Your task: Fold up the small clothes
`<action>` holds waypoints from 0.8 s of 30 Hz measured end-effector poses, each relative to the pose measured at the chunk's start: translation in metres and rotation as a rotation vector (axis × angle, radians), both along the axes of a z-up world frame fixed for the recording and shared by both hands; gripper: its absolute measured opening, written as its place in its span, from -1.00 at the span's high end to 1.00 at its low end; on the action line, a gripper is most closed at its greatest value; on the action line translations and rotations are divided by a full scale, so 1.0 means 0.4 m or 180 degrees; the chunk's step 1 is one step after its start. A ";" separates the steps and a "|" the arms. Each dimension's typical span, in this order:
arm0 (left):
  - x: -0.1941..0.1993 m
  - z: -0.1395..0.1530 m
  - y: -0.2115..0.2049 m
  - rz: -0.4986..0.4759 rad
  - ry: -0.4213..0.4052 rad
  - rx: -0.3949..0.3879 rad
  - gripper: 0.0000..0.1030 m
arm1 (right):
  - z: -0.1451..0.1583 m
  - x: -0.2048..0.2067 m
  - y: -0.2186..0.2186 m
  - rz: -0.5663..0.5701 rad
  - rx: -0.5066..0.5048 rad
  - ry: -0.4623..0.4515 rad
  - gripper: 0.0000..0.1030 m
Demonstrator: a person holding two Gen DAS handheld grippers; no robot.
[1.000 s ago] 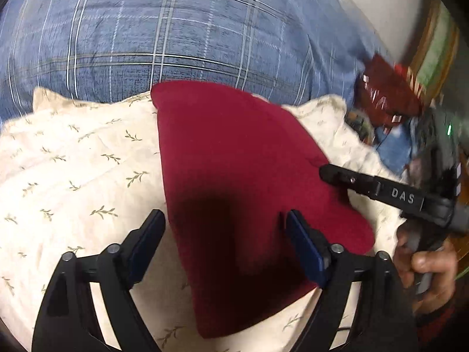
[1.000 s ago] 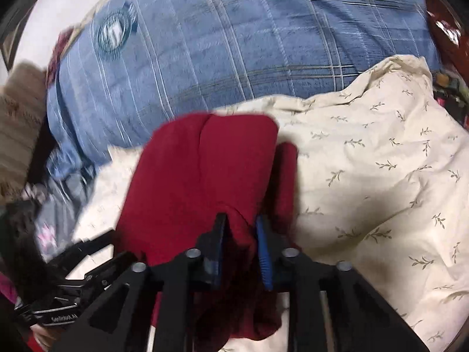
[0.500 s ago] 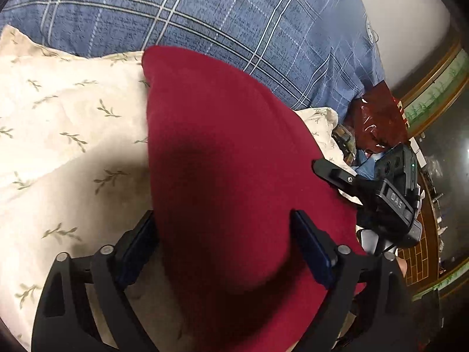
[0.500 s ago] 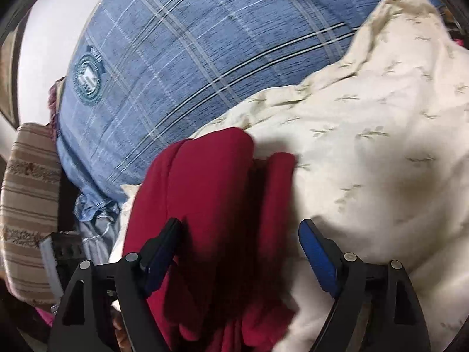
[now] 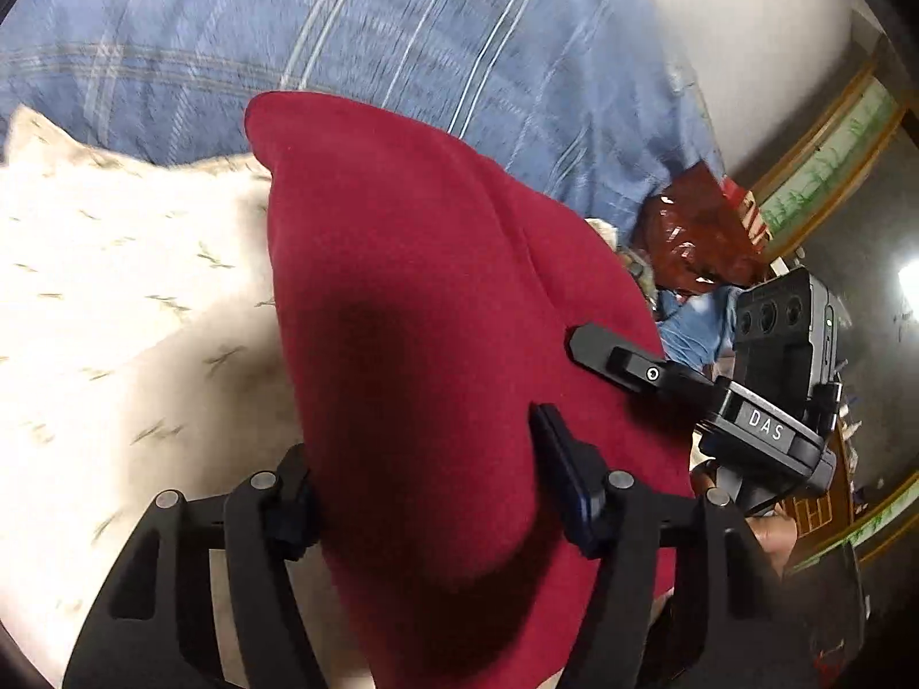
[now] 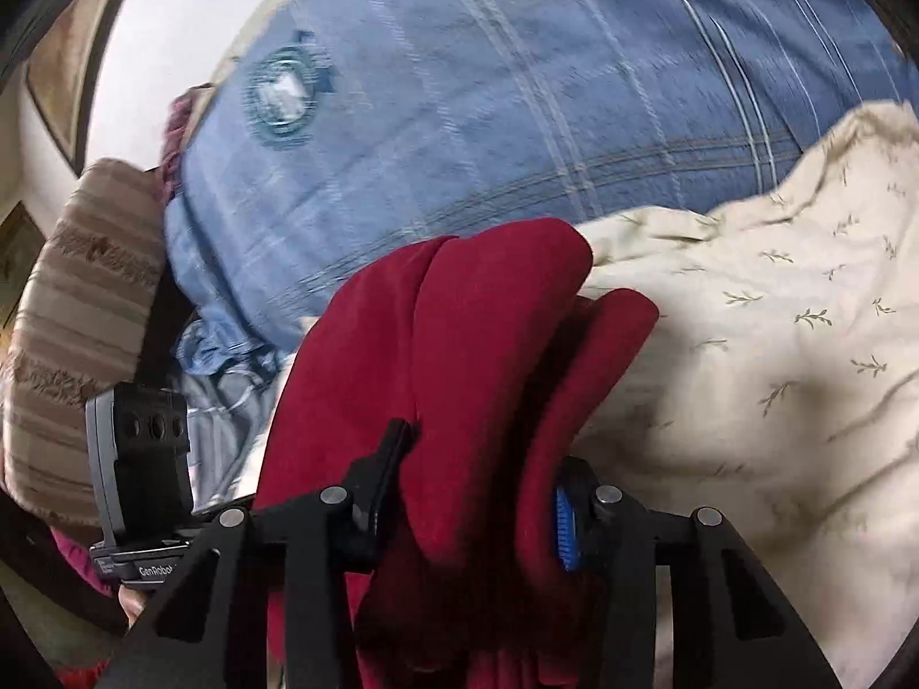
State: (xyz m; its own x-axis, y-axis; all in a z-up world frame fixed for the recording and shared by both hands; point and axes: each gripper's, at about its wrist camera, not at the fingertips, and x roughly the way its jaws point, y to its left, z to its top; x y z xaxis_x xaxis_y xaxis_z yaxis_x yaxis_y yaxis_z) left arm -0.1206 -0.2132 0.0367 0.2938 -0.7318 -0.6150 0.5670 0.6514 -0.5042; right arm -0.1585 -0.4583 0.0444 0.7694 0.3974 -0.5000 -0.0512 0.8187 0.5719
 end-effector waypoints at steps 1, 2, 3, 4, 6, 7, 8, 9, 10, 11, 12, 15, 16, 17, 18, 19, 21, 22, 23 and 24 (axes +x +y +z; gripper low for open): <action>-0.024 0.016 0.021 0.0019 -0.0025 0.0047 -0.23 | 0.008 -0.017 0.023 0.0060 0.0030 0.0005 0.16; -0.048 0.027 0.041 0.0046 -0.0040 0.0094 -0.23 | 0.010 -0.034 0.050 0.0123 0.0052 0.0008 0.16; -0.073 0.033 0.065 0.0094 -0.0040 0.0146 -0.23 | 0.008 -0.043 0.067 0.0158 0.0067 0.0014 0.14; -0.096 0.031 0.086 0.0148 -0.0035 0.0200 -0.23 | 0.000 -0.054 0.096 0.0206 0.0070 0.0035 0.11; -0.131 0.012 0.124 0.0260 -0.0023 0.0300 -0.23 | -0.030 -0.065 0.154 0.0278 -0.0007 0.0119 0.09; -0.146 -0.009 0.141 0.0316 -0.0015 0.0371 -0.23 | -0.052 -0.063 0.177 0.0302 -0.0042 0.0195 0.03; -0.151 -0.026 0.149 0.0338 0.0001 0.0419 -0.23 | -0.077 -0.058 0.197 0.0321 -0.0089 0.0317 0.01; -0.155 -0.060 0.157 0.0373 0.0076 0.0503 -0.23 | -0.097 -0.055 0.209 0.0322 -0.0144 0.0427 -0.03; -0.155 -0.081 0.162 0.0398 0.0140 0.0547 -0.23 | -0.115 -0.057 0.218 0.0276 -0.0250 0.0530 -0.08; -0.158 -0.098 0.166 0.0424 0.0157 0.0568 -0.26 | -0.116 -0.070 0.218 0.0224 -0.0309 0.0496 -0.12; -0.167 -0.102 0.172 0.0447 0.0070 0.0553 -0.31 | -0.107 -0.088 0.213 0.0185 -0.0326 0.0438 -0.14; -0.194 -0.076 0.177 0.0481 -0.0126 0.0621 -0.32 | -0.048 -0.155 0.193 0.0012 -0.0454 0.0236 -0.14; -0.200 -0.074 0.180 0.0499 -0.0149 0.0629 -0.32 | -0.022 -0.175 0.192 0.0014 -0.0509 0.0137 -0.14; -0.204 -0.071 0.179 0.0529 -0.0180 0.0650 -0.33 | -0.001 -0.192 0.196 0.0073 -0.0561 0.0061 -0.14; -0.210 -0.070 0.175 0.0551 -0.0201 0.0671 -0.34 | 0.020 -0.203 0.211 0.0195 -0.0643 -0.0010 -0.11; -0.215 -0.071 0.176 0.0590 -0.0236 0.0699 -0.35 | 0.038 -0.215 0.234 0.0312 -0.0732 -0.0078 -0.09; -0.231 -0.067 0.179 0.0667 -0.0341 0.0760 -0.39 | 0.052 -0.232 0.274 0.0477 -0.0830 -0.0183 -0.07; -0.243 -0.065 0.184 0.0704 -0.0417 0.0804 -0.40 | 0.048 -0.232 0.296 0.0568 -0.0879 -0.0182 -0.04; -0.253 -0.061 0.183 0.0740 -0.0496 0.0850 -0.41 | 0.034 -0.228 0.322 0.0636 -0.1002 -0.0123 0.01; -0.256 -0.059 0.187 0.0765 -0.0552 0.0882 -0.42 | 0.015 -0.225 0.343 0.0641 -0.1155 -0.0045 0.15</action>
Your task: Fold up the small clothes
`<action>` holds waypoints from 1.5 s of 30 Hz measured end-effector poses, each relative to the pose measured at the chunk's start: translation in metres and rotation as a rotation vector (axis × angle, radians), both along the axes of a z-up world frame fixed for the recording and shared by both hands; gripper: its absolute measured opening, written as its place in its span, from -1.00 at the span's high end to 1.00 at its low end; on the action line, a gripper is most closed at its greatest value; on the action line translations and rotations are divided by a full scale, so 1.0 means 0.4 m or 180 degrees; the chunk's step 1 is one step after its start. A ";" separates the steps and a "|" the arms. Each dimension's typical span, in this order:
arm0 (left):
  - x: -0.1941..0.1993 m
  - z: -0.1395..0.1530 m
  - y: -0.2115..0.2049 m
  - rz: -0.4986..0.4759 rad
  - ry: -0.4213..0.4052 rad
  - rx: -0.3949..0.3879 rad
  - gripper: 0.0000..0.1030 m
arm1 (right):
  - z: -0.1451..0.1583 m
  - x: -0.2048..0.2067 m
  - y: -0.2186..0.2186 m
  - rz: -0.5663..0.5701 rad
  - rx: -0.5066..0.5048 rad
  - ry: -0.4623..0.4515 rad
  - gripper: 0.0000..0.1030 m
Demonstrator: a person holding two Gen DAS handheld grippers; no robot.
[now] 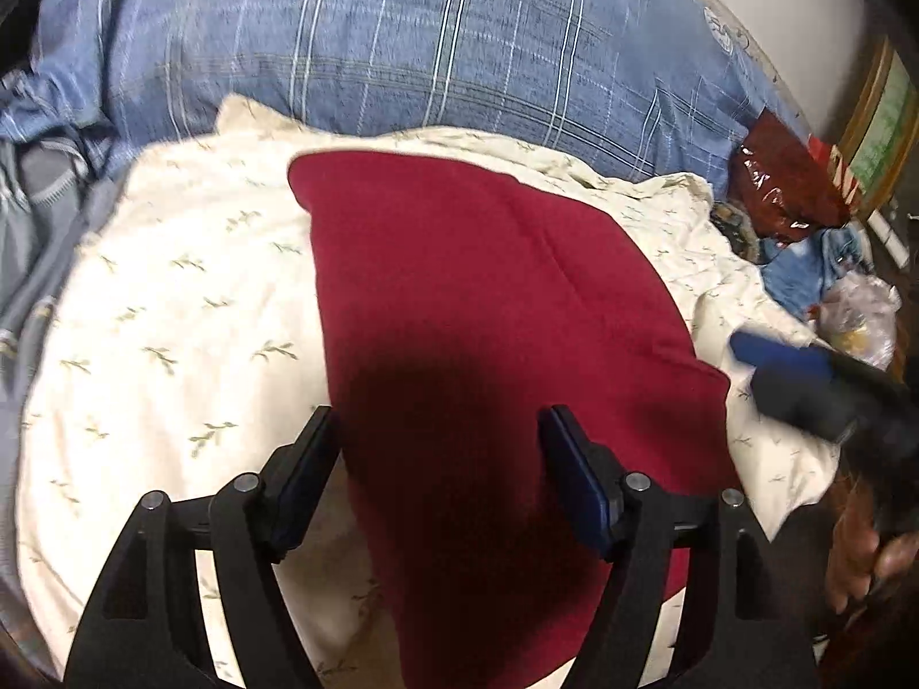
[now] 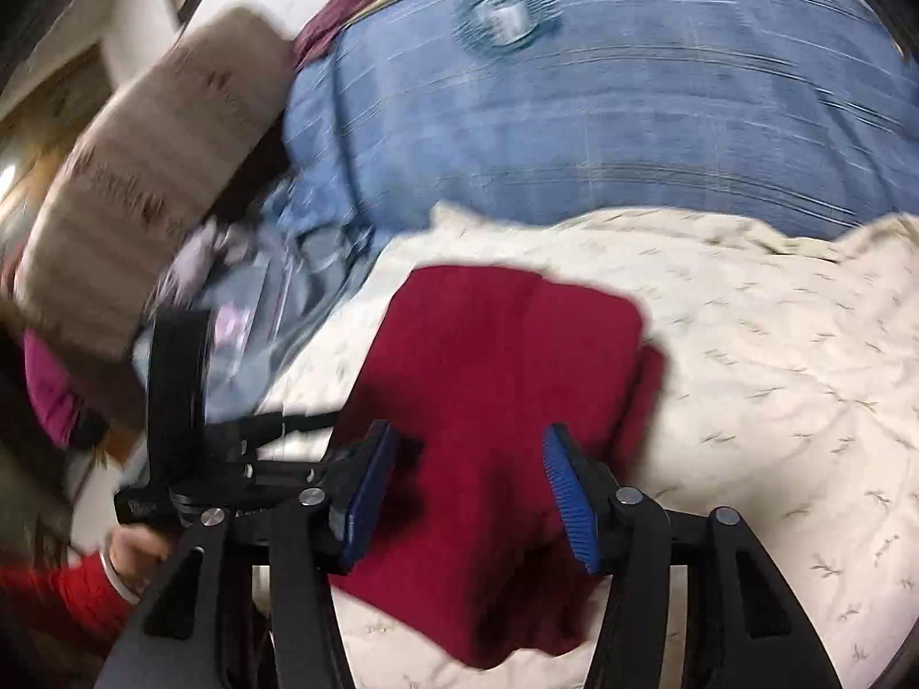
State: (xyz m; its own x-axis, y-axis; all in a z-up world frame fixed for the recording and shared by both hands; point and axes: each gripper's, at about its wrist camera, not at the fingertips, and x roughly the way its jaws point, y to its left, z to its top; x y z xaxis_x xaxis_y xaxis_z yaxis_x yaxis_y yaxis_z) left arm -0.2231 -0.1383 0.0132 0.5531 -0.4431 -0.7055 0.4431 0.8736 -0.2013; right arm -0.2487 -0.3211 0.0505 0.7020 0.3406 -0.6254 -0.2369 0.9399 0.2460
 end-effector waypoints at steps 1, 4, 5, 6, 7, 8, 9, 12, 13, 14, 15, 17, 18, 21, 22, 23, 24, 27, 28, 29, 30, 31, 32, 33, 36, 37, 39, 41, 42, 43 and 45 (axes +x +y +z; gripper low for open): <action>-0.006 0.003 -0.001 0.0019 -0.0057 0.0044 -0.43 | -0.029 0.008 0.020 -0.0047 -0.0222 0.0084 0.25; -0.025 0.012 0.002 0.0061 -0.0221 0.0165 -0.50 | -0.117 0.020 0.039 -0.0159 -0.0509 0.0239 0.40; -0.031 0.012 0.006 0.0079 -0.0263 0.0200 -0.50 | -0.124 0.015 0.037 -0.0174 -0.0483 0.0189 0.40; -0.035 0.013 0.008 0.0104 -0.0297 0.0235 -0.50 | -0.118 0.007 0.037 -0.0193 -0.0470 0.0145 0.40; -0.039 0.015 0.007 0.0130 -0.0327 0.0258 -0.50 | -0.111 0.000 0.035 -0.0198 -0.0452 0.0135 0.39; -0.042 0.017 0.005 0.0150 -0.0351 0.0273 -0.50 | -0.098 -0.008 0.030 -0.0202 -0.0381 0.0109 0.34; -0.045 0.020 0.001 0.0163 -0.0374 0.0289 -0.50 | -0.091 -0.011 0.028 -0.0211 -0.0338 0.0098 0.32; -0.063 0.034 -0.005 0.0215 -0.0494 0.0346 -0.50 | -0.054 -0.042 0.015 -0.0308 -0.0297 -0.0006 0.10; -0.070 0.039 -0.003 0.0233 -0.0549 0.0367 -0.50 | -0.042 -0.051 0.015 -0.0362 -0.0315 -0.0062 -0.09; -0.077 0.044 -0.006 0.0253 -0.0595 0.0387 -0.50 | -0.032 -0.062 0.017 -0.0421 -0.0340 -0.0125 -0.18; -0.082 0.050 -0.007 0.0274 -0.0637 0.0403 -0.50 | -0.021 -0.068 0.015 -0.0510 -0.0372 -0.0192 -0.30; -0.089 0.061 -0.009 0.0315 -0.0684 0.0403 -0.51 | -0.004 -0.078 0.005 -0.0711 -0.0420 -0.0254 -0.33; -0.091 0.067 -0.007 0.0332 -0.0692 0.0378 -0.52 | 0.001 -0.078 0.002 -0.0770 -0.0407 -0.0261 -0.35; -0.097 0.083 -0.002 0.0414 -0.0726 0.0335 -0.56 | 0.006 -0.075 -0.006 -0.0866 -0.0336 -0.0264 -0.41; -0.101 0.088 -0.001 0.0442 -0.0751 0.0336 -0.57 | 0.007 -0.073 -0.008 -0.0892 -0.0323 -0.0262 -0.41; -0.105 0.093 0.001 0.0461 -0.0772 0.0325 -0.57 | 0.008 -0.072 -0.008 -0.0908 -0.0313 -0.0262 -0.42; -0.107 0.098 0.004 0.0479 -0.0785 0.0305 -0.60 | 0.008 -0.074 -0.009 -0.0914 -0.0307 -0.0266 -0.43; -0.112 0.109 0.014 0.0537 -0.0793 0.0249 -0.63 | 0.011 -0.072 -0.005 -0.0939 -0.0254 -0.0282 -0.54; -0.113 0.112 0.015 0.0556 -0.0787 0.0259 -0.63 | 0.012 -0.072 -0.005 -0.0935 -0.0224 -0.0280 -0.54; -0.114 0.114 0.015 0.0564 -0.0791 0.0267 -0.63 | 0.013 -0.071 -0.005 -0.0931 -0.0199 -0.0276 -0.54; -0.117 0.117 0.016 0.0572 -0.0802 0.0268 -0.63 | 0.015 -0.071 -0.005 -0.0929 -0.0190 -0.0276 -0.54; -0.119 0.119 0.017 0.0579 -0.0818 0.0263 -0.63 | 0.017 -0.071 -0.005 -0.0934 -0.0184 -0.0279 -0.54; -0.122 0.121 0.017 0.0591 -0.0831 0.0260 -0.63 | 0.018 -0.072 -0.005 -0.0943 -0.0180 -0.0287 -0.54; -0.123 0.123 0.018 0.0600 -0.0844 0.0256 -0.63 | 0.019 -0.072 -0.004 -0.0949 -0.0178 -0.0289 -0.56; -0.123 0.127 0.020 0.0626 -0.0852 0.0242 -0.63 | 0.018 -0.068 -0.003 -0.0963 -0.0161 -0.0269 -0.61; -0.124 0.127 0.020 0.0633 -0.0854 0.0241 -0.63 | 0.016 -0.066 -0.004 -0.0960 -0.0153 -0.0253 -0.61; -0.124 0.126 0.019 0.0649 -0.0869 0.0254 -0.63 | 0.013 -0.064 -0.004 -0.0954 -0.0156 -0.0235 -0.61; -0.126 0.126 0.018 0.0661 -0.0882 0.0268 -0.63 | 0.013 -0.062 -0.002 -0.0958 -0.0170 -0.0232 -0.61; -0.126 0.126 0.018 0.0666 -0.0889 0.0272 -0.63 | 0.013 -0.061 -0.001 -0.0959 -0.0168 -0.0229 -0.61; -0.126 0.126 0.018 0.0671 -0.0894 0.0271 -0.63 | 0.013 -0.060 -0.001 -0.0957 -0.0164 -0.0227 -0.61; -0.125 0.127 0.018 0.0673 -0.0894 0.0265 -0.63 | 0.013 -0.060 0.002 -0.0955 -0.0157 -0.0227 -0.61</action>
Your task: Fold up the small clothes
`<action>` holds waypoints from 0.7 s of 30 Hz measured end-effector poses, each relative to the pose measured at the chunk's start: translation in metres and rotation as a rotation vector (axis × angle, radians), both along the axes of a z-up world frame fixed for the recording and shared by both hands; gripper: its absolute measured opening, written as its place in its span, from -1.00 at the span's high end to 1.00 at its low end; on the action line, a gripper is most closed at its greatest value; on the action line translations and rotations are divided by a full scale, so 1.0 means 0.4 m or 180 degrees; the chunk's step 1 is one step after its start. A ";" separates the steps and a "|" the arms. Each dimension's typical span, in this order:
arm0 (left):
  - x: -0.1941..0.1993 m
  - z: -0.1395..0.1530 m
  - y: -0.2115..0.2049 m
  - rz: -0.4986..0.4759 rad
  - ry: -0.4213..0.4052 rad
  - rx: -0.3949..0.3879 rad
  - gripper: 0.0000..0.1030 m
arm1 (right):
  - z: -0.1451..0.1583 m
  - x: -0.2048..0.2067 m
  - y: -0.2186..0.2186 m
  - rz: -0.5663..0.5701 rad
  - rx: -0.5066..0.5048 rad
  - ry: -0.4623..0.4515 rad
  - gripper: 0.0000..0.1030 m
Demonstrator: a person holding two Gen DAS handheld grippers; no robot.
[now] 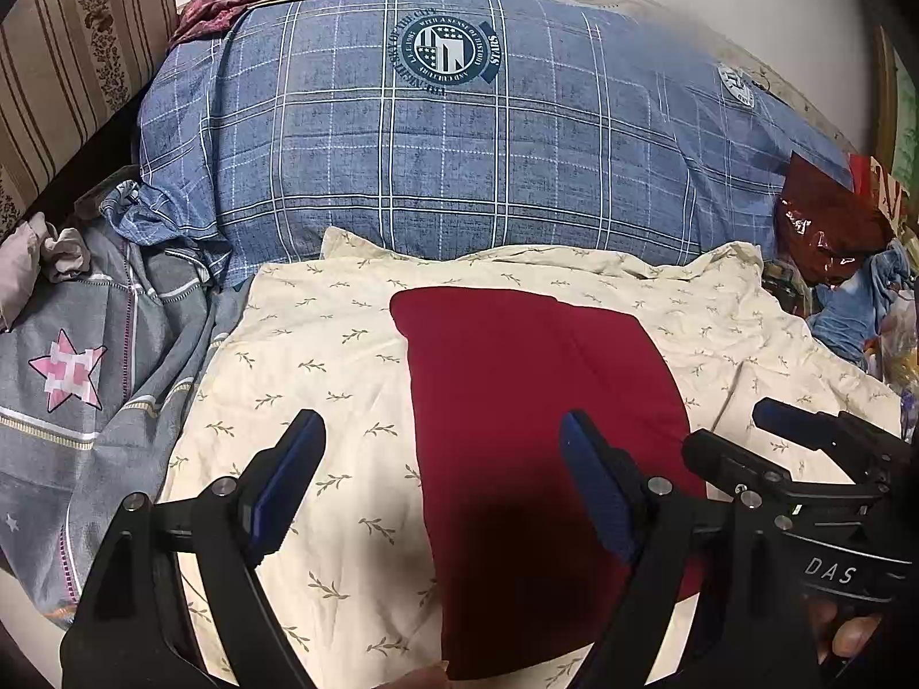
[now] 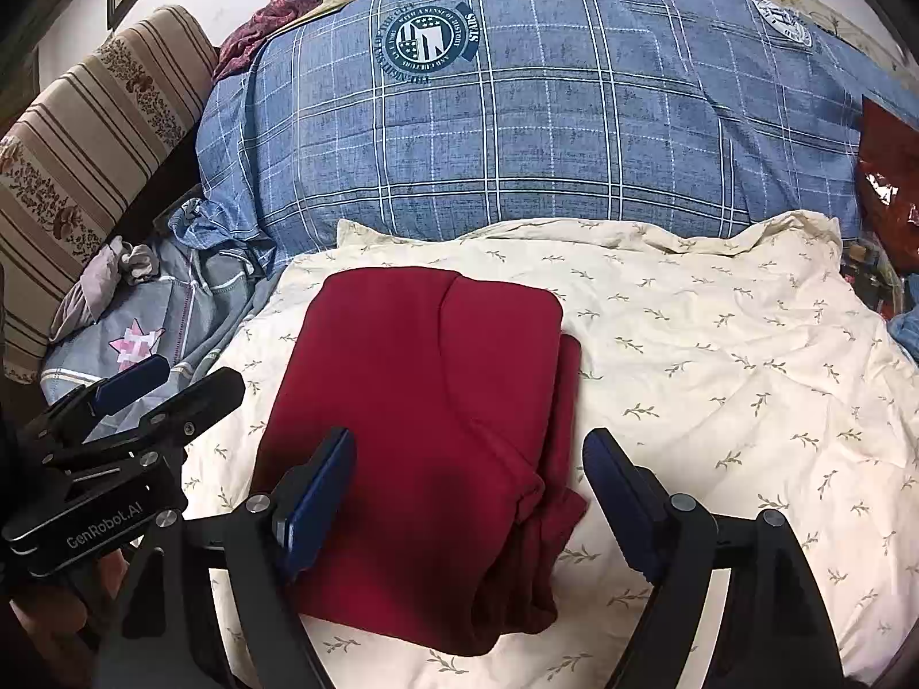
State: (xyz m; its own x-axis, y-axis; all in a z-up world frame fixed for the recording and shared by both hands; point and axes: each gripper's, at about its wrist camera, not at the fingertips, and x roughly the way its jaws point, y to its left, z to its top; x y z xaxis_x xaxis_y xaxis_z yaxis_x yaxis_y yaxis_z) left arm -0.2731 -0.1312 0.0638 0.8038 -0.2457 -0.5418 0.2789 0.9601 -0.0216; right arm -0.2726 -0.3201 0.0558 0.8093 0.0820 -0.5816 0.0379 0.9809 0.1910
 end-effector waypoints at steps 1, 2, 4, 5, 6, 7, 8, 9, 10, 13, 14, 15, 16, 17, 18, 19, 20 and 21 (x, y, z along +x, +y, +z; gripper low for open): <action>0.000 0.000 0.000 0.0000 0.0000 0.0008 -0.63 | 0.000 0.001 0.001 0.0001 -0.0005 0.0003 -0.61; 0.001 -0.001 -0.001 0.0001 0.0001 0.0020 -0.63 | -0.001 0.003 0.003 0.0005 -0.0010 0.0010 -0.61; 0.000 0.000 -0.001 0.0005 -0.0004 0.0036 -0.63 | -0.003 0.006 0.005 0.0017 -0.0010 0.0020 -0.61; 0.001 0.000 -0.001 0.0006 -0.0007 0.0042 -0.63 | -0.004 0.007 0.005 0.0022 -0.0009 0.0024 -0.61; 0.001 0.000 -0.001 0.0009 -0.0008 0.0046 -0.63 | -0.005 0.009 0.006 0.0029 -0.0008 0.0028 -0.61; 0.002 0.000 -0.002 0.0010 -0.0011 0.0051 -0.63 | -0.006 0.009 0.006 0.0032 -0.0007 0.0031 -0.61; 0.002 0.000 -0.002 0.0013 -0.0017 0.0056 -0.63 | -0.007 0.010 0.006 0.0033 -0.0007 0.0035 -0.61; 0.002 -0.001 -0.003 0.0017 -0.0022 0.0060 -0.63 | -0.007 0.010 0.006 0.0031 -0.0007 0.0035 -0.61; 0.003 -0.001 -0.003 0.0017 -0.0027 0.0066 -0.63 | -0.008 0.011 0.006 0.0029 -0.0005 0.0035 -0.61; 0.004 -0.002 -0.007 0.0017 -0.0034 0.0083 -0.63 | -0.009 0.013 0.004 0.0018 0.0007 0.0043 -0.61; 0.003 -0.002 -0.008 0.0019 -0.0035 0.0091 -0.63 | -0.010 0.013 0.004 0.0019 0.0016 0.0045 -0.61; 0.003 -0.003 -0.009 0.0022 -0.0036 0.0096 -0.63 | -0.011 0.013 0.004 0.0019 0.0021 0.0045 -0.61; 0.003 -0.004 -0.009 0.0021 -0.0036 0.0099 -0.63 | -0.012 0.013 0.005 0.0019 0.0022 0.0046 -0.61; 0.003 -0.005 -0.010 0.0018 -0.0036 0.0103 -0.63 | -0.013 0.014 0.006 0.0024 0.0018 0.0049 -0.61; 0.004 -0.005 -0.011 0.0017 -0.0035 0.0105 -0.63 | -0.013 0.015 0.007 0.0026 0.0015 0.0053 -0.61; 0.004 -0.006 -0.012 0.0021 -0.0034 0.0109 -0.63 | -0.014 0.016 0.008 0.0031 0.0013 0.0060 -0.61; 0.006 -0.008 -0.013 0.0022 -0.0025 0.0118 -0.63 | -0.015 0.016 0.009 0.0032 0.0016 0.0065 -0.61; 0.006 -0.008 -0.014 0.0021 -0.0021 0.0123 -0.63 | -0.015 0.017 0.010 0.0037 0.0019 0.0068 -0.61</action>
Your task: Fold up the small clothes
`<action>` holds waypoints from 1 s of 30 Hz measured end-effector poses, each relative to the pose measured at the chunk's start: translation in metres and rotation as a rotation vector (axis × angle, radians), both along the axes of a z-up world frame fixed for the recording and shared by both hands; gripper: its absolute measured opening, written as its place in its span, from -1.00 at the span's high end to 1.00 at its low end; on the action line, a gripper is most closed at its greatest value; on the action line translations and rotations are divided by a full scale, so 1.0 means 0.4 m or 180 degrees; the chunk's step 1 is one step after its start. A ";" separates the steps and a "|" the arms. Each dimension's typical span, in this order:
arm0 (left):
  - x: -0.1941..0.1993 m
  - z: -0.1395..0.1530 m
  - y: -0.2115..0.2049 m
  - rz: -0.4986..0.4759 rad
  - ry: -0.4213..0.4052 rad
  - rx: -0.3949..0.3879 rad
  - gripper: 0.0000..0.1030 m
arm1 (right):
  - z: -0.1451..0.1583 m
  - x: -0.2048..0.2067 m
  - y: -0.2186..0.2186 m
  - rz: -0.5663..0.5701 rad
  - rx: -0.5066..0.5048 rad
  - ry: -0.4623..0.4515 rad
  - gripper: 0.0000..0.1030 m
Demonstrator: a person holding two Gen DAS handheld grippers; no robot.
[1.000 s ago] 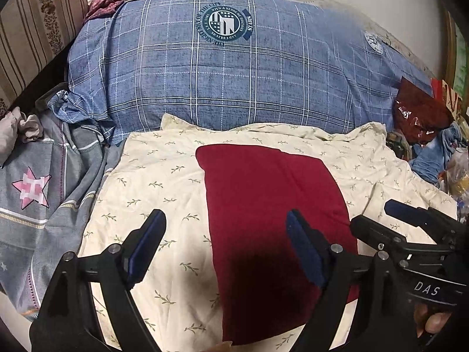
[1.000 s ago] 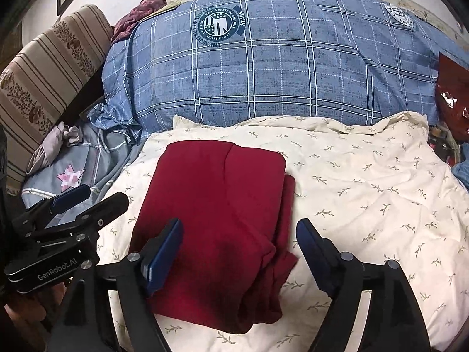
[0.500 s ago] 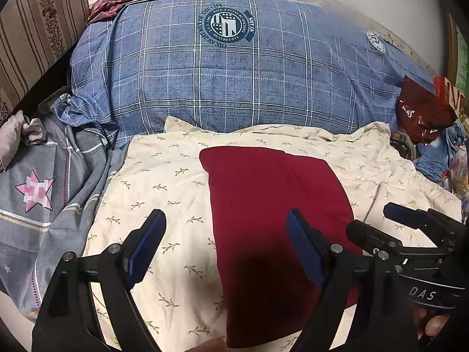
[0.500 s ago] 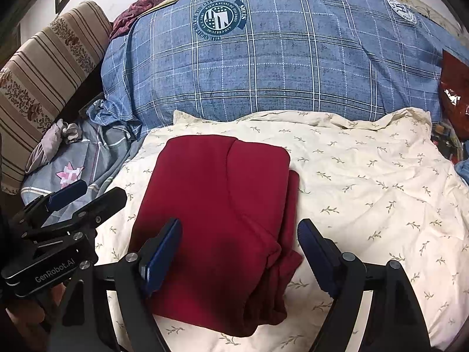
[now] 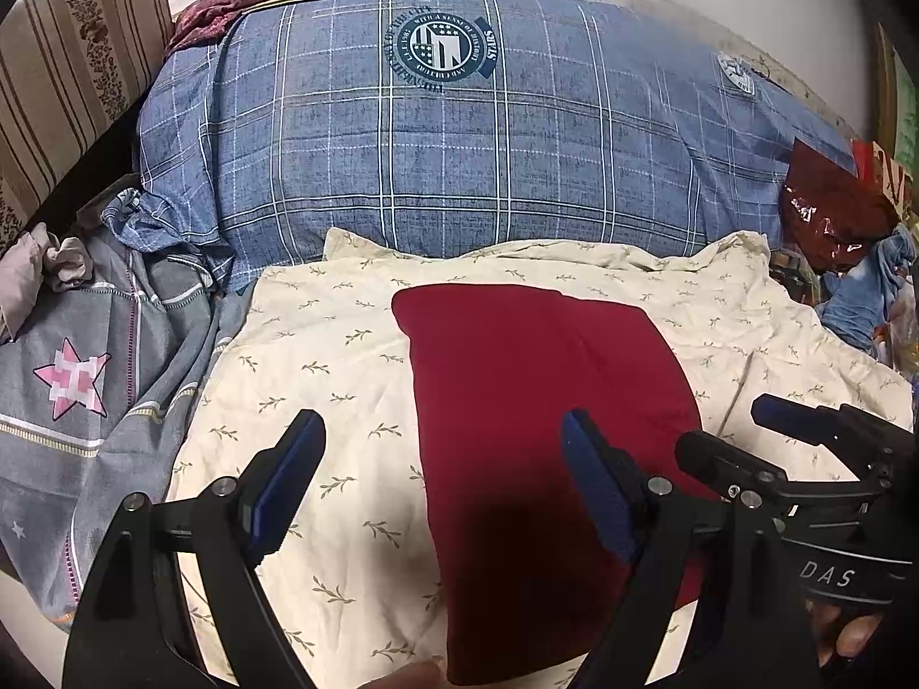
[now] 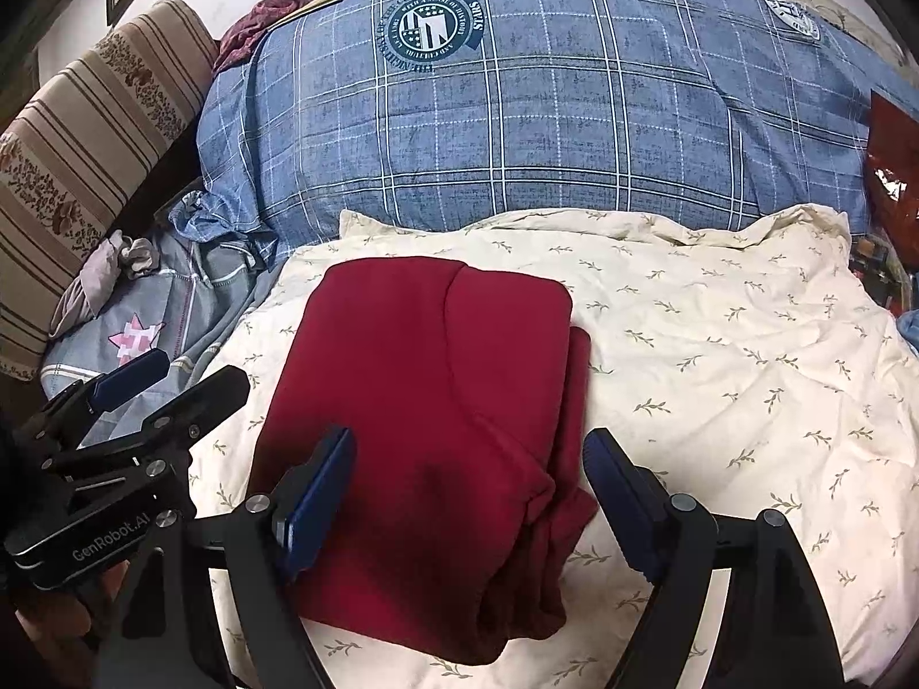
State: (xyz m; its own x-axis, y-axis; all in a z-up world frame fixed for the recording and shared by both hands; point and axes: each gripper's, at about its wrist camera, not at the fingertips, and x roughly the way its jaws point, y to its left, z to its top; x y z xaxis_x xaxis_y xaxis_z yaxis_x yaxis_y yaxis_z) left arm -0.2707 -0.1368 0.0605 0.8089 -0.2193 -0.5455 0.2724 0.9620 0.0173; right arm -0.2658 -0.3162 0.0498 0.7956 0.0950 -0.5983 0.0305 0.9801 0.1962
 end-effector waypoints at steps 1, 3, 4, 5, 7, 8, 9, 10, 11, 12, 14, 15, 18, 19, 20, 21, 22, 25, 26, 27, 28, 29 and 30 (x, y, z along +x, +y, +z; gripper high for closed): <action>0.000 -0.001 -0.002 -0.0002 -0.0001 0.0005 -0.63 | 0.000 0.000 0.001 0.0007 0.0001 0.0001 -0.61; 0.001 -0.001 -0.003 0.0002 -0.0007 0.0013 -0.63 | -0.002 0.001 0.003 0.0010 -0.0004 0.0005 -0.61; 0.002 -0.002 -0.004 0.0006 -0.0003 0.0015 -0.63 | -0.004 0.003 0.003 0.0009 -0.0007 0.0014 -0.61; 0.002 -0.003 -0.004 0.0007 0.0000 0.0015 -0.63 | -0.007 0.004 0.002 0.0008 -0.0003 0.0025 -0.61; 0.004 -0.005 -0.004 0.0015 0.0008 0.0019 -0.63 | -0.012 0.005 0.001 0.0007 0.0009 0.0043 -0.61; 0.005 -0.007 -0.004 0.0019 0.0015 0.0023 -0.63 | -0.014 0.007 0.001 0.0006 0.0013 0.0054 -0.61; 0.006 -0.008 -0.004 0.0021 0.0021 0.0028 -0.63 | -0.016 0.009 0.000 0.0009 0.0016 0.0063 -0.61; 0.006 -0.009 -0.004 0.0024 0.0021 0.0033 -0.63 | -0.018 0.010 0.000 0.0014 0.0018 0.0070 -0.61; 0.007 -0.010 -0.004 0.0030 0.0019 0.0041 -0.63 | -0.019 0.011 0.000 0.0016 0.0017 0.0072 -0.61; 0.007 -0.011 -0.003 0.0034 0.0020 0.0043 -0.63 | -0.020 0.012 0.000 0.0017 0.0017 0.0073 -0.61; 0.008 -0.013 -0.003 0.0032 0.0030 0.0037 -0.63 | -0.021 0.012 0.001 0.0023 0.0020 0.0079 -0.61; 0.008 -0.013 -0.003 0.0033 0.0030 0.0038 -0.63 | -0.021 0.013 0.001 0.0028 0.0020 0.0080 -0.61; 0.008 -0.015 -0.004 0.0039 0.0025 0.0058 -0.63 | -0.024 0.014 0.002 0.0031 0.0013 0.0084 -0.61; 0.008 -0.015 -0.004 0.0036 0.0026 0.0059 -0.63 | -0.024 0.014 0.002 0.0031 0.0018 0.0087 -0.61; 0.009 -0.015 -0.004 0.0032 0.0028 0.0058 -0.63 | -0.024 0.014 0.002 0.0031 0.0020 0.0091 -0.61; 0.009 -0.015 -0.004 0.0031 0.0031 0.0059 -0.63 | -0.024 0.014 0.003 0.0032 0.0022 0.0092 -0.61; 0.009 -0.016 -0.005 0.0031 0.0033 0.0064 -0.63 | -0.024 0.014 0.003 0.0033 0.0022 0.0091 -0.61; 0.009 -0.019 -0.006 0.0037 0.0035 0.0080 -0.63 | -0.024 0.013 0.004 0.0031 0.0016 0.0091 -0.61; 0.009 -0.020 -0.006 0.0040 0.0037 0.0083 -0.63 | -0.025 0.013 0.004 0.0030 0.0015 0.0097 -0.61; 0.009 -0.020 -0.006 0.0041 0.0040 0.0087 -0.63 | -0.026 0.014 0.005 0.0032 0.0016 0.0102 -0.61; 0.010 -0.021 -0.006 0.0043 0.0041 0.0087 -0.63 | -0.026 0.014 0.005 0.0037 0.0021 0.0103 -0.61; 0.010 -0.021 -0.006 0.0045 0.0040 0.0087 -0.63 | -0.027 0.013 0.006 0.0037 0.0021 0.0102 -0.61; 0.010 -0.021 -0.006 0.0048 0.0041 0.0088 -0.63 | -0.027 0.013 0.006 0.0033 0.0015 0.0106 -0.61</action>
State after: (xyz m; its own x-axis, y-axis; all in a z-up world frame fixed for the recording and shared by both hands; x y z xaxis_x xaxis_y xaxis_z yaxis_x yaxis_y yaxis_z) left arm -0.2665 -0.1390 0.0521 0.8050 -0.1917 -0.5615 0.2582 0.9652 0.0406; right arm -0.2605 -0.3137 0.0390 0.7743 0.1061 -0.6239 0.0268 0.9795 0.1999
